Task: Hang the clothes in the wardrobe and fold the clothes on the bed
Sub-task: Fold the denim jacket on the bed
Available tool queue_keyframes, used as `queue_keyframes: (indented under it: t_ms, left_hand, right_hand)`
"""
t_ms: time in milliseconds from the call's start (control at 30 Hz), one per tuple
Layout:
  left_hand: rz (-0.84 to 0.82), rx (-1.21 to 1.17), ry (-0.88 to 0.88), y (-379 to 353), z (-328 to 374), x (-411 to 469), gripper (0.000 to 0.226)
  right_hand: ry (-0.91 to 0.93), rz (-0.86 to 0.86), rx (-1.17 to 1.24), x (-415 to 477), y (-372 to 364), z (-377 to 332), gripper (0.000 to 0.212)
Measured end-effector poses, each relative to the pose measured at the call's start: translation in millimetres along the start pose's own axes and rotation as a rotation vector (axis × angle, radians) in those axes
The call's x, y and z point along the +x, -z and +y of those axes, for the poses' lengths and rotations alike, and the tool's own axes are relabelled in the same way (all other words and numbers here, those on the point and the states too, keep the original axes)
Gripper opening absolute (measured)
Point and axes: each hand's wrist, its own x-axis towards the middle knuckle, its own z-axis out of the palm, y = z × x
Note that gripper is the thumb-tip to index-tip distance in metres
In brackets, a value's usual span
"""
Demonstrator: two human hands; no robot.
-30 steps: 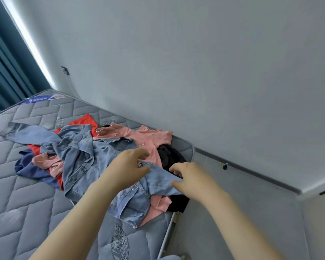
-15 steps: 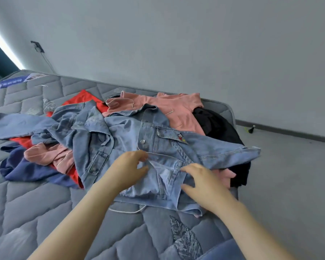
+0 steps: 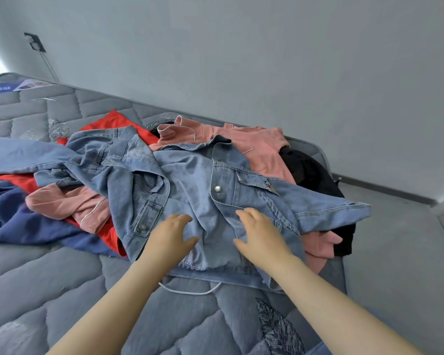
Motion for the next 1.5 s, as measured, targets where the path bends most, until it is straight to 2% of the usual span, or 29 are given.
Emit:
queue_keyframes:
  t_ms: [167,233,300,367,400,500,633,800,900,1000,1100,1200,1300,1367,1400,1500]
  left_hand:
    - [-0.001,-0.033,0.021,-9,6,26,0.059]
    - [0.005,-0.059,0.037,-15,8,35,0.060]
    - [0.029,-0.103,0.083,-24,11,44,0.057]
    - [0.063,-0.140,0.149,-32,14,52,0.054]
    - [0.082,-0.150,0.185,-36,15,56,0.054]
    - [0.096,-0.107,0.261,-42,12,66,0.046]
    - [0.069,-0.045,0.188,-44,16,67,0.023]
    - [0.125,-0.069,0.041,-35,20,35,0.029]
    - [0.033,0.059,-0.025,-27,17,5,0.034]
    - [-0.084,0.132,-0.067,-22,11,-19,0.031]
    - [-0.193,0.219,-0.081,-11,12,-27,0.027]
    - [-0.416,0.357,-0.061,-1,25,-30,0.024]
    - [-0.634,0.491,-0.029,1,38,-30,0.014]
    - [-0.620,0.467,-0.026,3,46,-25,0.007]
    - [-0.545,0.403,-0.032,6,49,-20,0.009]
    - [-0.153,0.165,-0.083,14,59,5,0.014]
  right_hand:
    - [-0.084,-0.039,0.000,26,-4,-1,0.059]
    - [-0.108,-0.024,-0.028,33,-5,-3,0.040]
    - [-0.131,0.022,0.021,36,-3,-3,0.007]
    - [-0.135,0.048,0.142,33,-3,0,0.034]
    - [-0.150,0.080,0.250,29,0,3,0.039]
    - [-0.214,0.237,0.499,14,17,22,0.041]
    - [-0.315,0.366,0.572,4,53,60,0.038]
    - [-0.518,0.492,0.619,10,76,104,0.039]
    - [-0.634,0.440,0.462,12,71,121,0.039]
    - [-0.686,0.326,0.310,11,62,115,0.022]
    - [-0.507,0.325,0.213,13,53,97,0.044]
    - [-0.305,0.314,0.185,21,49,77,0.059]
    - [-0.297,0.222,0.265,33,48,68,0.078]
    - [-0.352,0.156,0.417,40,47,64,0.081]
    - [-0.370,0.135,0.454,43,47,62,0.072]
    - [-0.285,0.162,0.471,41,42,60,0.008]
